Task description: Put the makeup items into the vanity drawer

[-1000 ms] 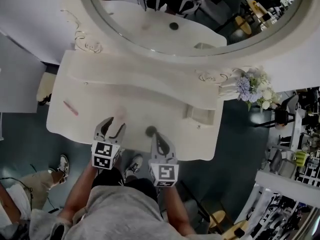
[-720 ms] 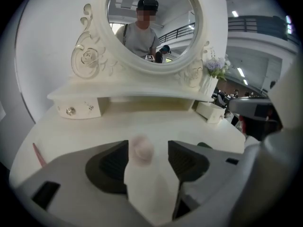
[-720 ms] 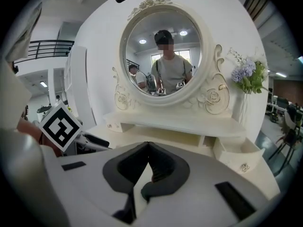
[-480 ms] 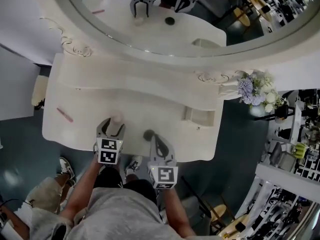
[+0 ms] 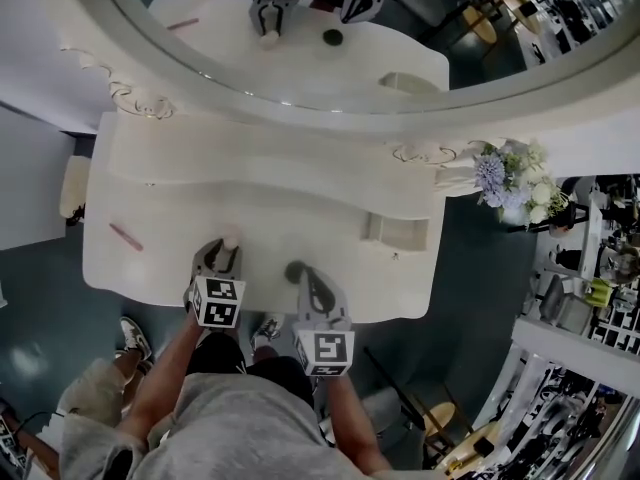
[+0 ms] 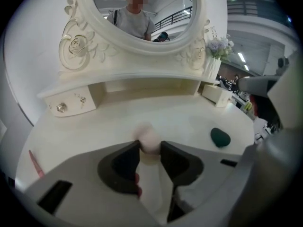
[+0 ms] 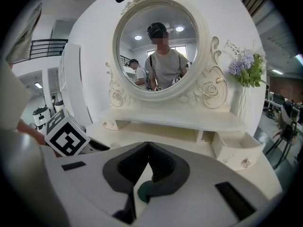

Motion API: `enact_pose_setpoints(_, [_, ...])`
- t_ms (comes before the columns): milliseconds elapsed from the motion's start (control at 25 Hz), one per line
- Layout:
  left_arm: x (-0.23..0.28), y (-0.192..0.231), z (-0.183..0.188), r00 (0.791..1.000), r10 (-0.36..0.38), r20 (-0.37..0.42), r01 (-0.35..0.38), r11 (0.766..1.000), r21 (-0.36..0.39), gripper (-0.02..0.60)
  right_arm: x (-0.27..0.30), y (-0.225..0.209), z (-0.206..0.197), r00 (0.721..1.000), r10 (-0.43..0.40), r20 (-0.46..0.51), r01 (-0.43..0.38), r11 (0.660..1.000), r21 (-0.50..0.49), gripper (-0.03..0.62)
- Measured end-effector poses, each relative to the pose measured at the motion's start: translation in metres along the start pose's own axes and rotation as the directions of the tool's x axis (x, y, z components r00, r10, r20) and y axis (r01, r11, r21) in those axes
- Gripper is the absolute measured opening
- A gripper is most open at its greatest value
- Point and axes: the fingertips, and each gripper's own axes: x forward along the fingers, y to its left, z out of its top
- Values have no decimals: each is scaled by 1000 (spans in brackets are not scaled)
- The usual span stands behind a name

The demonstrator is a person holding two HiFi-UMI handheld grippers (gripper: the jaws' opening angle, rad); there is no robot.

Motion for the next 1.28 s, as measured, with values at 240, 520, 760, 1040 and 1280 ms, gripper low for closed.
enact_pose_setpoints(240, [-5,-1,15,999,-31,29,30,999,28,120,-2,0,11,1000,-22,20,22,1000,-6,12])
enact_pose_setpoints(520, [-31,-21,71,984,-105,144,90,990,106,115,-16,-16,35,991,-112,72,113,994,-5,12])
enact_pose_setpoints(760, [-62,-59,133,941,-210,264,152,963,223,112,-42,-45,56,964,-233,127,233,972,22,12])
enact_pose_setpoints(1040, [-80,-129,185,872,-371,318,249,898,364,112,-84,-89,59,913,-376,161,369,927,70,12])
enact_pose_setpoints(1280, [-82,-198,207,825,-470,312,313,842,440,112,-122,-137,52,870,-465,163,453,885,109,12])
